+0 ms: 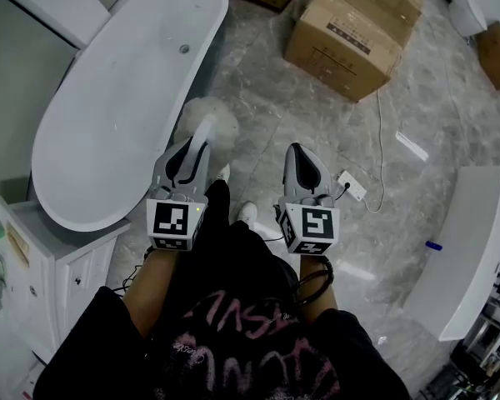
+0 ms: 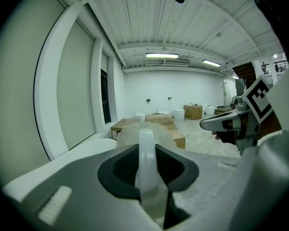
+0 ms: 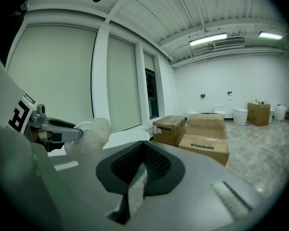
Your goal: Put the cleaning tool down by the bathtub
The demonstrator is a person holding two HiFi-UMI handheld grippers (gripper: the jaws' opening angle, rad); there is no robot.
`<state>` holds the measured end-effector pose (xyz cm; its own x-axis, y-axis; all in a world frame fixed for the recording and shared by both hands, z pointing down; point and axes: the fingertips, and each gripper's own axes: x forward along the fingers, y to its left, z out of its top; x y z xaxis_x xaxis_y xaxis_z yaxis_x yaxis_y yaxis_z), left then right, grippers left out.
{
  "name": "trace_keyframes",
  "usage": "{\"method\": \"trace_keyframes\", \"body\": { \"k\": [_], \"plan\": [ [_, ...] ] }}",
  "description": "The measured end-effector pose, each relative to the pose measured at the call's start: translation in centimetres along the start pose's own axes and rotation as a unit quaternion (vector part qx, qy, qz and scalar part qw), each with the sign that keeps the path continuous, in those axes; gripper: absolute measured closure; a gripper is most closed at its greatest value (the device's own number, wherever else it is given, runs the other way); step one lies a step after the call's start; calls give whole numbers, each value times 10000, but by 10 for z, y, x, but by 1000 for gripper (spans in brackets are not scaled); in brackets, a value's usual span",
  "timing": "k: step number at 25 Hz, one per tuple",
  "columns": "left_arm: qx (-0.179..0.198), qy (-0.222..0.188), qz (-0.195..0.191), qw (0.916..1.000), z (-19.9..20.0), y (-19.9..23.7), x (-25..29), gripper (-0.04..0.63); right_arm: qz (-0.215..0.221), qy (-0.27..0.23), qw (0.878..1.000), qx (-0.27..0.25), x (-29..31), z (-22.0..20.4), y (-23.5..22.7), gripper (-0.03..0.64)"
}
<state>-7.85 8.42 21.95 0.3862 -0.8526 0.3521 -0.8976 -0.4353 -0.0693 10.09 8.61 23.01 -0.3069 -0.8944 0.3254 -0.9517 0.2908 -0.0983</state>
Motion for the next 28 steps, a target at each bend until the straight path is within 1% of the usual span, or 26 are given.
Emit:
{"method": "trace_keyframes", "body": {
  "k": [4,6,12,16,21,28],
  "plan": [
    [-138,114,-12,9998,-1,12,23,502,-5,64,10000,-64,23,-4,0,604],
    [-138,153,-11,9998,-3,18,34,502,12,112,9999,-68,36,-8,0,604],
    [-236,297,-25,9993,-24,33,69,502,-18,341,9994,55,71,-21,-2,604],
    [-248,421,44,9988,-55,42,89,502,-49,448,9990,34,93,-36,-9,604],
    [-309,563,-15,9979,-80,45,118,502,-48,641,9979,39,120,-61,-15,604],
    [-457,933,-45,9946,-121,52,161,502,-54,899,9956,275,161,-102,-24,604]
  ]
}}
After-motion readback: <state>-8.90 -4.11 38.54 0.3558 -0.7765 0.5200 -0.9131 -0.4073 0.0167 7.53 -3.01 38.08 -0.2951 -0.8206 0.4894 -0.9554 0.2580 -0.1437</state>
